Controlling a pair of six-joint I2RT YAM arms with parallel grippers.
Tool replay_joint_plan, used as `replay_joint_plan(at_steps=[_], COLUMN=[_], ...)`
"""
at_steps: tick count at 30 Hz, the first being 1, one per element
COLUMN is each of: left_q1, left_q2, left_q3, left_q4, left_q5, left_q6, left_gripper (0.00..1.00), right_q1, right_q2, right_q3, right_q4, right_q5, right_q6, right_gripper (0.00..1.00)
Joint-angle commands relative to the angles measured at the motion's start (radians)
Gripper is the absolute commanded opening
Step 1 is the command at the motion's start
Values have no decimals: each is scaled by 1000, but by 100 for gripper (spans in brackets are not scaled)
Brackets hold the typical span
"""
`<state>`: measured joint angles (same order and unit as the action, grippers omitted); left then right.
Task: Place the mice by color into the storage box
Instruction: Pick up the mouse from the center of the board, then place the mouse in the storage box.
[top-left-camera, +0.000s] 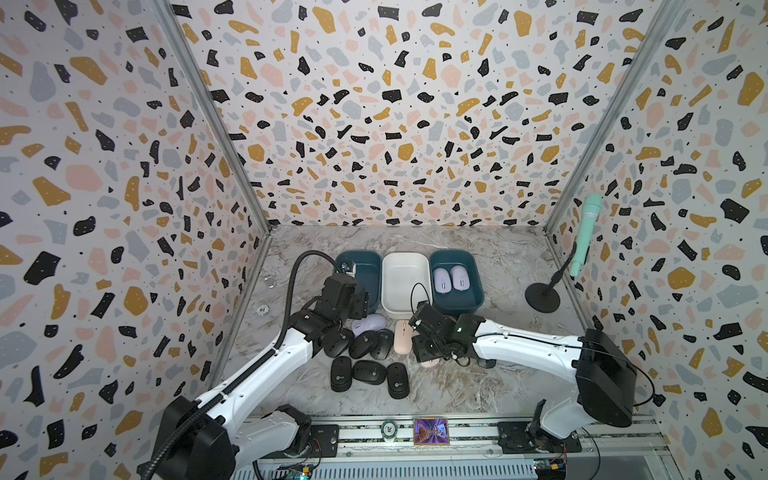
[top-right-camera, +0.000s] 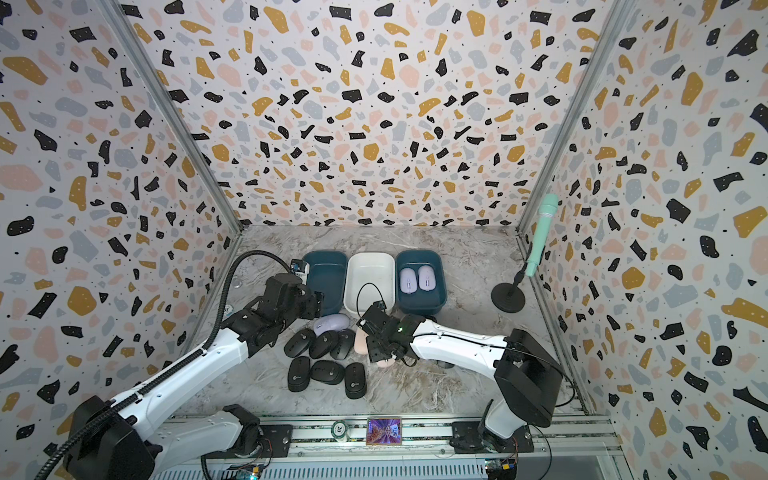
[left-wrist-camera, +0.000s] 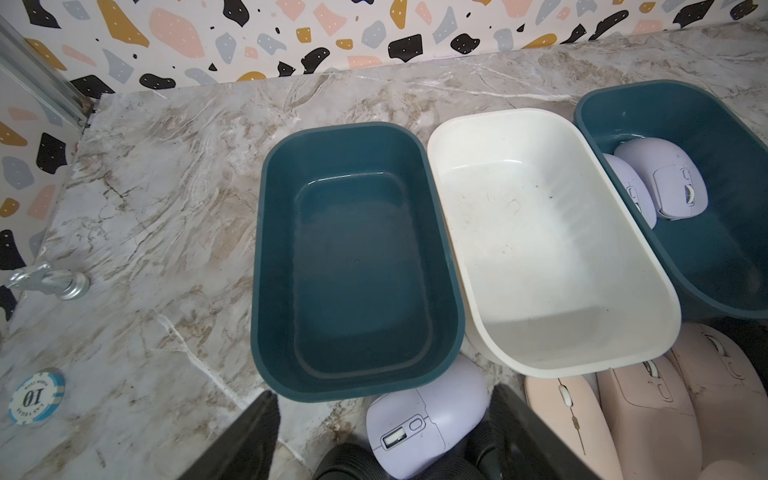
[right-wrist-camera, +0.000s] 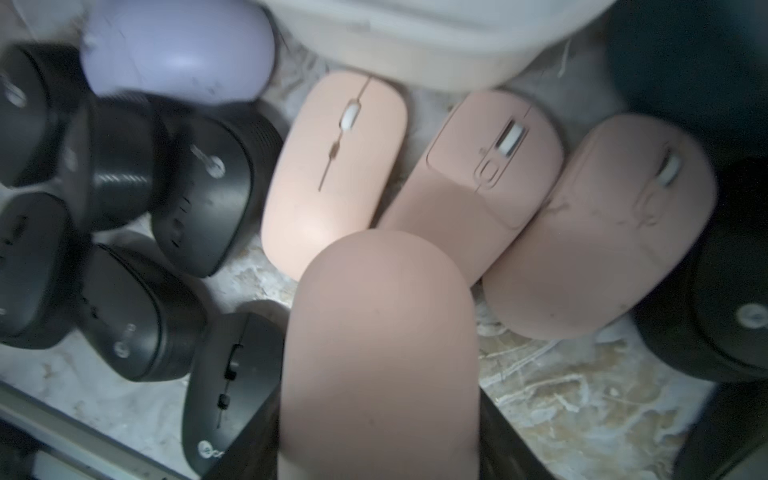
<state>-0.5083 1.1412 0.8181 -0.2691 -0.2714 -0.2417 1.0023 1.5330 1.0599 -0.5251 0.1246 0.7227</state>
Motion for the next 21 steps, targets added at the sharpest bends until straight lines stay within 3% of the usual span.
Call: replay_joint_plan(at_steps=[1,13,21], left_q1=[-6,-7,-7], left_q2=[6,12,0], left_q3=[28,50,58], left_q4=[9,8,-1], left_q5=[-14,-35,-59], left_q6=[19,26,34], left_gripper=[79,79,79], right_q1=[-50,-332,-376], right_q2=[-43,63,314], right_q3=[58,281,547], right_q4=[-42,98,134], right_q5=[15,-47,-45], right_q6=[-61,-308,-386], right_gripper=[49,50,51])
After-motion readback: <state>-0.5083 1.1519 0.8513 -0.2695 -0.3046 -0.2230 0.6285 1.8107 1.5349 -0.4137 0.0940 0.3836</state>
